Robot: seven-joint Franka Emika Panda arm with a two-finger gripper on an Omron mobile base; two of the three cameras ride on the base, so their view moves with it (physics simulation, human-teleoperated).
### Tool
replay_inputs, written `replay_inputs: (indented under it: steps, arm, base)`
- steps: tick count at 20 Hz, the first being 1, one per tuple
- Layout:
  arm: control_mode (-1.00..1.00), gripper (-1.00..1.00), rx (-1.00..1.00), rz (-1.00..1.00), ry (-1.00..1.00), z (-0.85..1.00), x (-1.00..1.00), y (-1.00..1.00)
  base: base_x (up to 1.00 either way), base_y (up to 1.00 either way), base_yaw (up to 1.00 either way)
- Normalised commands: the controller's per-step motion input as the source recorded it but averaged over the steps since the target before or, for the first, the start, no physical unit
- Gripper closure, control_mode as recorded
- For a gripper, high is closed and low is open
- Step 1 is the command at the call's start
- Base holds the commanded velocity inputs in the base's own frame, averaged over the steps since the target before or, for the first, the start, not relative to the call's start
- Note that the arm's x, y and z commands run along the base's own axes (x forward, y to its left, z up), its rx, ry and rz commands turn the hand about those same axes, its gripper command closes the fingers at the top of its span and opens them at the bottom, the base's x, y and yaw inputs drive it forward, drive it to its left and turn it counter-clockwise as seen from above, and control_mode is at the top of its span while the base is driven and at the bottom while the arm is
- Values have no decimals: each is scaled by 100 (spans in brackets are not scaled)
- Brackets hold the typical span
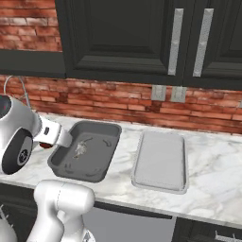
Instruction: Place one bell pepper and one fish in each tupperware on the nearby counter, to pack two identical lunches.
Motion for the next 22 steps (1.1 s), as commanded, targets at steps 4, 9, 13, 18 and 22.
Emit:
replay_inputs:
  steps: [4,9,13,18,22]
  arm:
    - [-100,100,0,0,11,-51,33,0]
    - [-100,100,0,0,8,-49,53,-4]
    - [-100,100,0,0,9,-53,59,-19]
    - [-100,100,0,0,6,-47,51,-10]
    - [-100,100,0,0,3,-40,57,0]
  base:
    - [0,0,0]
    - [0,0,0]
    - [0,0,0]
    - [0,0,0]
    - [0,0,0]
